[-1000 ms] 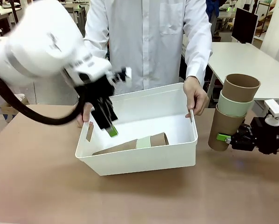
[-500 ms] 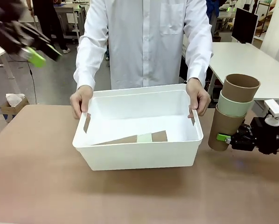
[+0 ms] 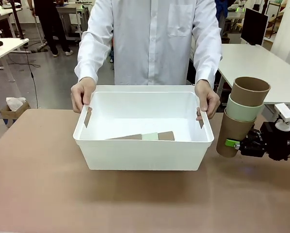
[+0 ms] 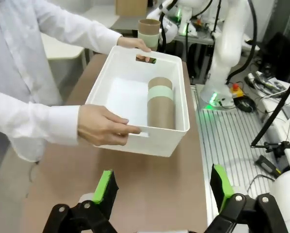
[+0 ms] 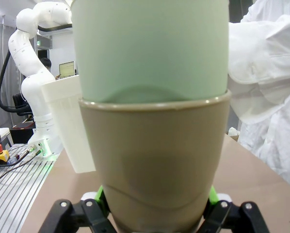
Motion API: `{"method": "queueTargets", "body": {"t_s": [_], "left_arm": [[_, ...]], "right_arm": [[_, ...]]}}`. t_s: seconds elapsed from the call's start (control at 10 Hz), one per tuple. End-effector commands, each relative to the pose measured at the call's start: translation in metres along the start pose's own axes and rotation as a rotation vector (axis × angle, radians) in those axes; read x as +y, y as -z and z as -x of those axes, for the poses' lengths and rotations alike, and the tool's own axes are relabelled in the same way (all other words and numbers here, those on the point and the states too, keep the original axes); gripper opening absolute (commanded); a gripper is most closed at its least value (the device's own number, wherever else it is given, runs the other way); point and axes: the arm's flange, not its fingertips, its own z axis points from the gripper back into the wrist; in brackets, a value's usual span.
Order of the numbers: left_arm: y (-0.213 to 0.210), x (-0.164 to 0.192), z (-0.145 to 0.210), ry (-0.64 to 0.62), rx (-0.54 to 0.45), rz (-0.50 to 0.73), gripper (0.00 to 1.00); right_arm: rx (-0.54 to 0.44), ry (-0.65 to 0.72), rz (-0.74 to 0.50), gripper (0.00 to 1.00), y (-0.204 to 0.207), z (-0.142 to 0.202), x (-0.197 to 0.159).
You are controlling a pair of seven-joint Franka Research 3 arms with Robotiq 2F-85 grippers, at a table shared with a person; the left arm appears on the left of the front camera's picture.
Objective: Stack the cups and store them in the basket.
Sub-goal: Place the stack of Reusable plastic cups into the Pantry Basket.
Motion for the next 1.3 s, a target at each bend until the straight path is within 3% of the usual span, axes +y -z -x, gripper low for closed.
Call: {"method": "queueTargets", "body": {"t_s": [0.0, 1.2], "left_arm": [[0.0142, 0.0027, -0.0121, -0.045, 0.039, 0.017, 1.00], [0.0142, 0.0027, -0.0121, -0.045, 0.039, 0.017, 1.00]], "right_arm": [[-0.004, -0.004, 0.005, 0.84, 0.0013, -0.0060, -0.0011], [-0.004, -0.004, 0.005, 0.84, 0.0013, -0.0060, -0.0011]]}}
